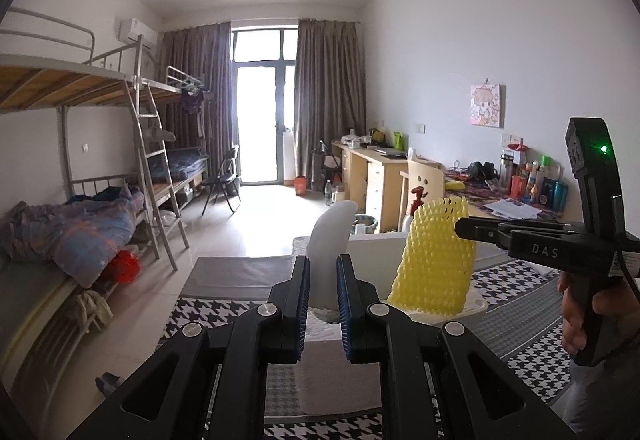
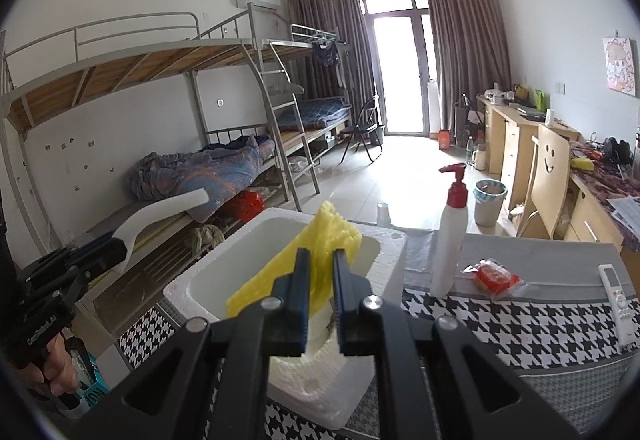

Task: Organize soft objects
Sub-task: 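Carry the white sponge and yellow net with both tools over the foam box, then open the right tool to drop the yellow net into the box while the left tool holds the sponge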

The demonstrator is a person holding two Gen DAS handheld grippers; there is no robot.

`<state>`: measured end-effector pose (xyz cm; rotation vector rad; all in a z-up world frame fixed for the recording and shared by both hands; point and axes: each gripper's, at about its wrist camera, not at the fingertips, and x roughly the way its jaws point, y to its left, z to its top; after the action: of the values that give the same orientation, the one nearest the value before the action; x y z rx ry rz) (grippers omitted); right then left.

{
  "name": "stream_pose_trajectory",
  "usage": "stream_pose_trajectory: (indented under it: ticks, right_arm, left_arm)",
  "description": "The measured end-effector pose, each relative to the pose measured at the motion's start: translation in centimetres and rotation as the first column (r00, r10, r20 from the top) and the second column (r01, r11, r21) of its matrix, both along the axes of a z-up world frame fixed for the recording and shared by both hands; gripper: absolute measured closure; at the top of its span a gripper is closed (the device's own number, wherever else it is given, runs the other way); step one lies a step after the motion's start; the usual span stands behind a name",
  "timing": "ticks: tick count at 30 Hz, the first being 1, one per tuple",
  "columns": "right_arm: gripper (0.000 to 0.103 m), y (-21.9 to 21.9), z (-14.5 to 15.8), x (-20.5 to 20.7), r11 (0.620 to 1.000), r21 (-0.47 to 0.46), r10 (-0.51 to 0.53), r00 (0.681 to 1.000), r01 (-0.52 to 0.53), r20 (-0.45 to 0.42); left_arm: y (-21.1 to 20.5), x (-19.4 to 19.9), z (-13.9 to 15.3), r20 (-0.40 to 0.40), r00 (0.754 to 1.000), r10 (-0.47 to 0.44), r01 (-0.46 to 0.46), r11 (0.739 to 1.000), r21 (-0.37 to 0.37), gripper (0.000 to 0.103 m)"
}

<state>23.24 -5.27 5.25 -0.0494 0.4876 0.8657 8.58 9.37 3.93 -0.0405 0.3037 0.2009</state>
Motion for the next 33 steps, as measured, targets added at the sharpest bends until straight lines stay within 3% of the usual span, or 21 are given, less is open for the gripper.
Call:
stream_pose_trajectory:
  ticks: [24, 27, 29, 31, 33]
  right_arm:
    - [0.089, 3.4, -0.7, 0.3, 0.996, -0.094, 0.002, 1.0, -0.002, -0.002]
    - [0.067, 3.9, -0.9, 0.1, 0.991, -0.13, 0.0, 1.0, 0.002, 0.013]
    - [0.042, 3.9, -1.0, -0.1, 0.992, -0.125, 0.016, 1.0, -0.014, 0.013]
    - [0.031, 3.8, -1.0, -0.3, 0.993, -0.117, 0.018, 1.0, -0.015, 0.023]
    - [0.028, 3.9, -0.9, -0.6, 0.992, -0.124, 0.023, 0.999, -0.018, 0.038]
  left_arm:
    - [0.6, -0.2, -0.2, 0.001, 1.0, 0.007, -0.007, 1.0, -0.015, 0.088]
    - [0.6, -0.2, -0.2, 0.0, 1.0, 0.007, -0.007, 1.0, -0.016, 0.088]
    - [0.6, -0.2, -0.2, 0.0, 1.0, 0.007, -0.007, 1.0, -0.016, 0.088]
    - [0.6, -0.3, -0.3, 0.0, 1.0, 0.008, -0.008, 1.0, -0.018, 0.088]
    - [0.7, -0.2, -0.4, -0.004, 1.0, 0.012, -0.012, 1.0, -0.019, 0.088]
